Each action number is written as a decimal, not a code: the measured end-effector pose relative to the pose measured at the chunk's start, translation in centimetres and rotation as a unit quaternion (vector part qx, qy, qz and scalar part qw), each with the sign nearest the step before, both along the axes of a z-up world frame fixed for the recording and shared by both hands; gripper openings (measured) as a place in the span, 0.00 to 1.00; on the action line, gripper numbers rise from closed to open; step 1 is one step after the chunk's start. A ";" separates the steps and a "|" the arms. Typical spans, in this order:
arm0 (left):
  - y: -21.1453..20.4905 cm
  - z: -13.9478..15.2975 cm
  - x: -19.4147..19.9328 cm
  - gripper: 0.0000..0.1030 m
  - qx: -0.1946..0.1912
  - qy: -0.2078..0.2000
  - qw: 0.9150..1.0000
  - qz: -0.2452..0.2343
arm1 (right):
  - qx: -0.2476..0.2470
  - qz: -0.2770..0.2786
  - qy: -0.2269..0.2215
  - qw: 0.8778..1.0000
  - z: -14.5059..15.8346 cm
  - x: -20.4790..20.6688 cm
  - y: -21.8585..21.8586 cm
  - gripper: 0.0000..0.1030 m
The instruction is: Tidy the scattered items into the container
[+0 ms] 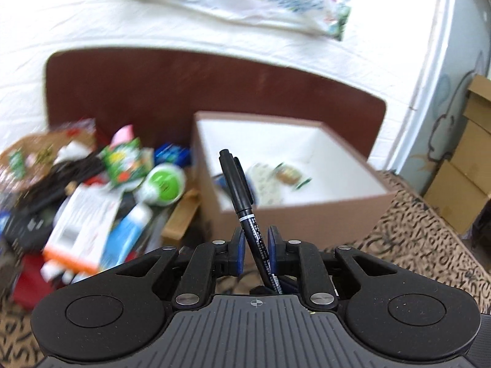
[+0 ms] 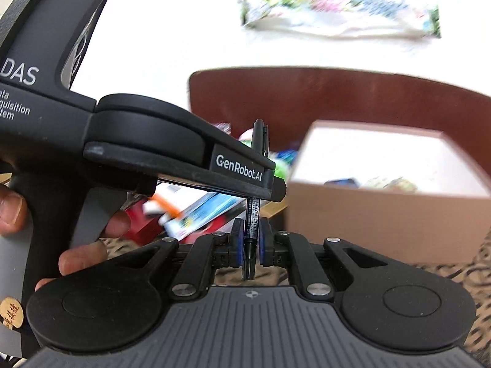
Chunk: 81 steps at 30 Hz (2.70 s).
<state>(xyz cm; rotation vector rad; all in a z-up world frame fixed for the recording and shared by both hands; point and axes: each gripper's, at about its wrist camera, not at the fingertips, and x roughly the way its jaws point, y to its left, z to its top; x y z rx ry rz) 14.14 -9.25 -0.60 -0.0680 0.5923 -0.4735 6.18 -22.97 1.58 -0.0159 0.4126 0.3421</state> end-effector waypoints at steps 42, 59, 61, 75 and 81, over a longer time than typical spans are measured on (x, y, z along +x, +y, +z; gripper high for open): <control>-20.6 -2.1 19.5 0.75 0.008 0.052 0.990 -0.129 | -0.041 -0.141 0.074 0.986 -0.8 18.1 -17.1 0.11; -16.9 -0.4 17.2 1.00 -0.008 0.008 0.998 -0.055 | -0.047 -0.129 0.047 0.989 -0.7 15.7 -16.3 0.98; -16.5 -0.1 16.8 1.00 -0.007 0.003 0.999 -0.051 | -0.044 -0.129 0.046 0.990 -0.4 15.4 -16.2 0.99; -14.7 2.1 12.0 1.00 0.000 -0.037 0.999 -0.040 | -0.040 -0.135 0.031 0.990 1.5 12.0 -15.5 1.00; -13.0 2.8 9.5 1.00 -0.003 -0.044 0.999 -0.024 | -0.040 -0.131 0.017 0.990 2.5 9.7 -14.8 1.00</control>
